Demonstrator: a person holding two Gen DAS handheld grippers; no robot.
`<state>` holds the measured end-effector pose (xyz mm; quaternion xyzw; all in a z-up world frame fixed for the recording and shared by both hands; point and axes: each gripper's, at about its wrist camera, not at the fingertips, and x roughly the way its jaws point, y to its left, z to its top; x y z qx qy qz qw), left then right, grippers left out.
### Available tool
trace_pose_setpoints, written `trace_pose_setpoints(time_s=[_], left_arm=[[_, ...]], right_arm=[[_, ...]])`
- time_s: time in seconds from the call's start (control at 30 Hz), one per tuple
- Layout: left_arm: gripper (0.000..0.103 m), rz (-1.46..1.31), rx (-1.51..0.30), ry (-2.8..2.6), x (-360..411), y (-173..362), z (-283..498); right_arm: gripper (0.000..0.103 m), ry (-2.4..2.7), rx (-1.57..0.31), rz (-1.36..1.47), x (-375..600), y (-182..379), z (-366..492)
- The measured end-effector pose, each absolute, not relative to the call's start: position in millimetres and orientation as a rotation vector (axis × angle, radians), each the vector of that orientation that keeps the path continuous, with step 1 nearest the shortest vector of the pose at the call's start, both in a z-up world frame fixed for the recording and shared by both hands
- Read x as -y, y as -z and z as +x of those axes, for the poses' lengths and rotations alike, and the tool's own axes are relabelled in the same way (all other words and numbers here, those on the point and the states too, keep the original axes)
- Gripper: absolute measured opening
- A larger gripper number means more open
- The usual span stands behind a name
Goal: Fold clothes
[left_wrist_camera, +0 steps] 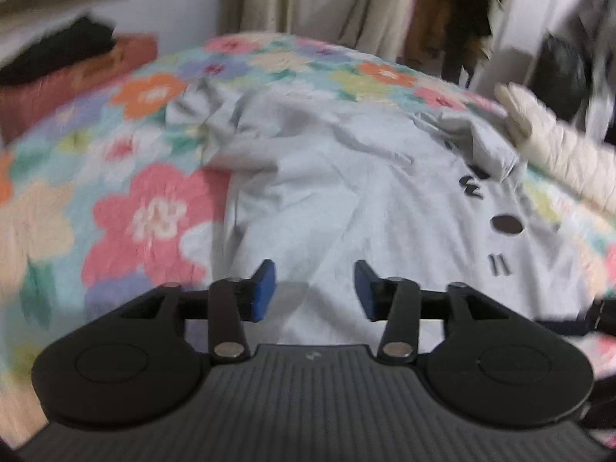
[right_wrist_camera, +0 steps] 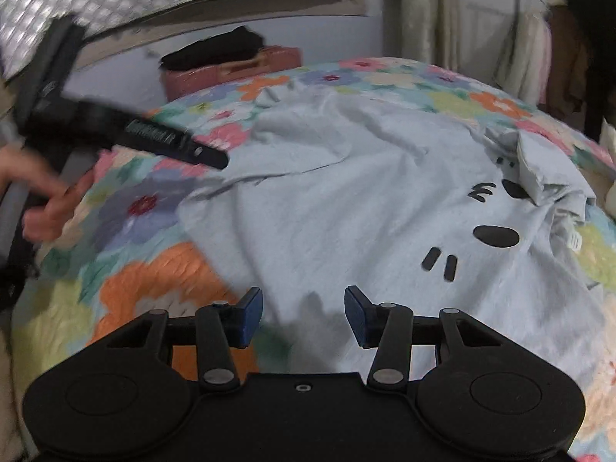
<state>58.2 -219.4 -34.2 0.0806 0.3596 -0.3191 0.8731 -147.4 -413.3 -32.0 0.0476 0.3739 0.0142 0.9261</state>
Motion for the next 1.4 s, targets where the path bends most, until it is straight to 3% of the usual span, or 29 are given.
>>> trace_pose_setpoints(time_s=[0.1,0.23,0.3,0.33,0.67,0.77,0.97,1.03,1.1,1.17,1.3,1.4], left_arm=[[0.051,0.28,-0.758,0.616,240.7,53.0,65.1],[0.054,0.216,-0.823,0.548,240.5,70.5,84.7],[0.028,0.119,-0.811,0.497,226.9,65.7,92.6],[0.006,0.071,-0.805,0.471,220.2,63.3,96.5],[0.003,-0.407,-0.617,0.085,102.3,32.5,74.3],[0.003,-0.373,-0.571,0.058,97.3,18.9,75.0],[0.006,-0.234,-0.717,0.193,117.9,37.0,96.7],[0.013,-0.168,-0.737,0.283,134.4,40.0,95.9],[0.042,-0.101,-0.755,0.373,150.8,43.1,95.0],[0.061,-0.042,-0.753,0.434,165.0,46.4,90.8],[0.079,0.126,-0.778,0.489,196.7,58.6,78.5],[0.082,0.238,-0.825,0.441,214.5,79.6,80.9]], right_arm=[[0.053,-0.032,-0.764,0.24,441.6,35.4,-122.0],[0.053,-0.044,-0.785,0.511,479.3,50.1,-77.9],[0.053,-0.05,-0.787,0.622,485.5,60.7,-68.2],[0.053,-0.053,-0.785,0.634,483.5,64.7,-65.7],[0.055,-0.097,-0.833,0.576,465.1,87.7,-45.1],[0.055,-0.107,-0.854,0.531,466.5,88.6,-50.8],[0.056,-0.113,-0.885,0.482,465.8,88.2,-45.5],[0.059,-0.117,-0.889,0.437,460.6,87.4,-44.3],[0.06,-0.123,-0.889,0.377,454.3,86.3,-46.3],[0.06,-0.126,-0.885,0.318,447.8,85.9,-48.7],[0.061,-0.136,-0.879,0.255,443.3,85.5,-55.2],[0.061,-0.142,-0.872,0.276,448.7,85.4,-65.6]])
